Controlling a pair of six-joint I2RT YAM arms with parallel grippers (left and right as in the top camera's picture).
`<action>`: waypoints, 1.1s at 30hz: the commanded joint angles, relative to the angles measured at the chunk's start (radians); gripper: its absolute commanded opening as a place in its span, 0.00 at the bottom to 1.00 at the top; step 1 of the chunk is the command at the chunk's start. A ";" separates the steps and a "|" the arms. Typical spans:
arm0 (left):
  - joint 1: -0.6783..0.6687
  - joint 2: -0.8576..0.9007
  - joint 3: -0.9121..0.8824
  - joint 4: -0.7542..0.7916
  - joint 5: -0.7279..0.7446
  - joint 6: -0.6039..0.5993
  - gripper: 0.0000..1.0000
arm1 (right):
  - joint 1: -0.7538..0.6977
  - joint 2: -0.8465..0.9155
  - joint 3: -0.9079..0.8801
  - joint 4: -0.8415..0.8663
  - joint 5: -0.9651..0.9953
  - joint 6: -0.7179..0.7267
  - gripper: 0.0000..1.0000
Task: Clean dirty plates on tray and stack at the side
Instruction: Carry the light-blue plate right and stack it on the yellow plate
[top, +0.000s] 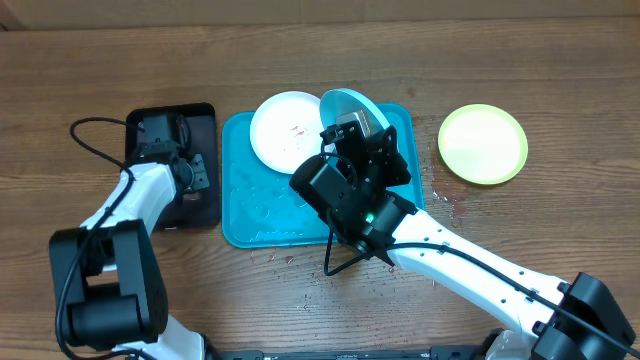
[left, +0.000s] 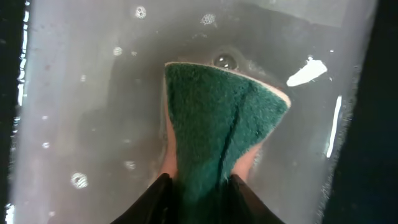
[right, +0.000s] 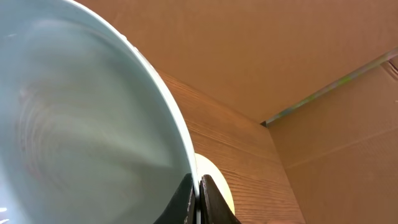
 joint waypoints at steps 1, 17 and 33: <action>0.006 0.042 0.022 0.006 0.005 -0.011 0.13 | 0.005 -0.035 0.027 0.008 0.011 0.007 0.04; 0.006 -0.045 0.026 -0.092 0.090 -0.005 0.04 | -0.144 -0.048 0.027 -0.027 -0.355 0.279 0.04; 0.005 -0.045 0.026 -0.106 0.117 0.014 0.04 | -1.022 -0.098 0.010 -0.114 -1.384 0.417 0.04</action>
